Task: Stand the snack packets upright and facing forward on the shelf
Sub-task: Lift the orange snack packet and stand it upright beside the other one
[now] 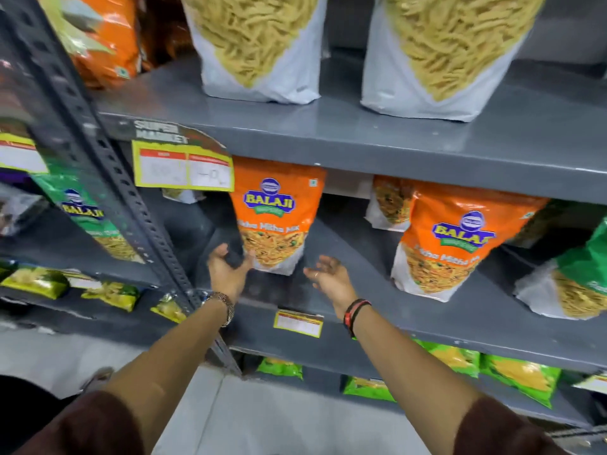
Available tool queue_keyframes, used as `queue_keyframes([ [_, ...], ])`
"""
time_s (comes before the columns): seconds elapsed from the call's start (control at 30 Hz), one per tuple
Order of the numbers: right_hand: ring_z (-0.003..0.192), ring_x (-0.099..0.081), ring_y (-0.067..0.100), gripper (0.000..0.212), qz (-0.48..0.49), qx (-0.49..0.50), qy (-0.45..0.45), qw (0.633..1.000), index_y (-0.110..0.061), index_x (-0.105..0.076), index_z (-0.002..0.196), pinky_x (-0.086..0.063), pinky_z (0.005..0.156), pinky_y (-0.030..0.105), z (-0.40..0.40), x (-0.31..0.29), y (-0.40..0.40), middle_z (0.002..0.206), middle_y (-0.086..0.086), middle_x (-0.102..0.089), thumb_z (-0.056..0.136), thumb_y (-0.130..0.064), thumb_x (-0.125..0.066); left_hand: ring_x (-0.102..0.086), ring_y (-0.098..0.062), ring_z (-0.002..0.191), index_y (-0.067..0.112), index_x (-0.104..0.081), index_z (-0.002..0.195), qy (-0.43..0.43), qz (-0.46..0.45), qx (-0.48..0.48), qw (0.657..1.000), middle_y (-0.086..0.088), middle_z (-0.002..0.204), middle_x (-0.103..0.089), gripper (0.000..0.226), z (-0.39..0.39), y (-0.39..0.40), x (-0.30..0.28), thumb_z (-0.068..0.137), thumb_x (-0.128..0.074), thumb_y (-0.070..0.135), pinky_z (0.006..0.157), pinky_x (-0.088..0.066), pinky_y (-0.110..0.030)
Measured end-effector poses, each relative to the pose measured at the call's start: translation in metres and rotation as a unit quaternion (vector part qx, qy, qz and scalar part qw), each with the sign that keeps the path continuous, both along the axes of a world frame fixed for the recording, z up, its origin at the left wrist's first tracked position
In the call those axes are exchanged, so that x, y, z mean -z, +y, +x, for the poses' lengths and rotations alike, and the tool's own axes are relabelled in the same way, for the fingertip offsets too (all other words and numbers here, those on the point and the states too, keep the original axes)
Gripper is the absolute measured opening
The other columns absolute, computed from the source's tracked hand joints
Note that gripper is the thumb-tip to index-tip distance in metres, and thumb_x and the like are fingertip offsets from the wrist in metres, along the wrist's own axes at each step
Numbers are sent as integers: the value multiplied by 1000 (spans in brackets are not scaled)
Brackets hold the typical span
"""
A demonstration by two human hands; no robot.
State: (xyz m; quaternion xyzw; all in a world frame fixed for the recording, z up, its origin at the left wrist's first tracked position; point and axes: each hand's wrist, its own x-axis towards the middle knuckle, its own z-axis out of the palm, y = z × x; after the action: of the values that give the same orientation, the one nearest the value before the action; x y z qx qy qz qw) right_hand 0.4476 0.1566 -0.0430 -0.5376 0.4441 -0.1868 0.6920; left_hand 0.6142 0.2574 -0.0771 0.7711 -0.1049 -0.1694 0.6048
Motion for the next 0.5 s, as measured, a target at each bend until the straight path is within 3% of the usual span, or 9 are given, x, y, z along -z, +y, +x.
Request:
queue_keyframes([
  [0.1, 133, -37, 22, 74, -68, -9, 12, 998, -9, -24, 143, -38, 97, 31, 40, 0, 13, 145, 8, -37, 82, -9, -66, -26, -26, 143, 3, -22, 146, 7, 75, 138, 988, -14, 153, -28, 85, 38, 6, 4, 78, -72, 14, 117, -25, -36],
  [0.23, 111, -40, 9, 70, -118, 16, 6, 993, -14, -29, 136, -39, 89, 28, 64, 11, 17, 118, -4, -43, 79, -7, -69, -22, -26, 145, 16, -5, 151, -7, 125, 257, 958, -8, 158, -21, 107, 62, -2, 2, 73, -77, 23, 115, -25, -39],
  [0.4, 125, -49, 27, 62, -125, 64, 5, 990, -6, -38, 132, -43, 104, 48, 83, 21, 20, 135, 12, -52, 79, -3, -68, -39, -28, 137, 15, -29, 143, -36, 156, 288, 944, -8, 149, -42, 94, 73, -17, 8, 66, -81, 29, 112, -35, -48],
  [0.5, 123, -51, 27, 58, -133, 85, 12, 987, -7, -42, 131, -45, 102, 43, 85, 24, 17, 133, 13, -55, 79, -7, -69, -46, -30, 131, 15, -37, 135, -38, 158, 258, 952, -9, 143, -49, 85, 74, -23, 12, 65, -81, 30, 105, -40, -44],
])
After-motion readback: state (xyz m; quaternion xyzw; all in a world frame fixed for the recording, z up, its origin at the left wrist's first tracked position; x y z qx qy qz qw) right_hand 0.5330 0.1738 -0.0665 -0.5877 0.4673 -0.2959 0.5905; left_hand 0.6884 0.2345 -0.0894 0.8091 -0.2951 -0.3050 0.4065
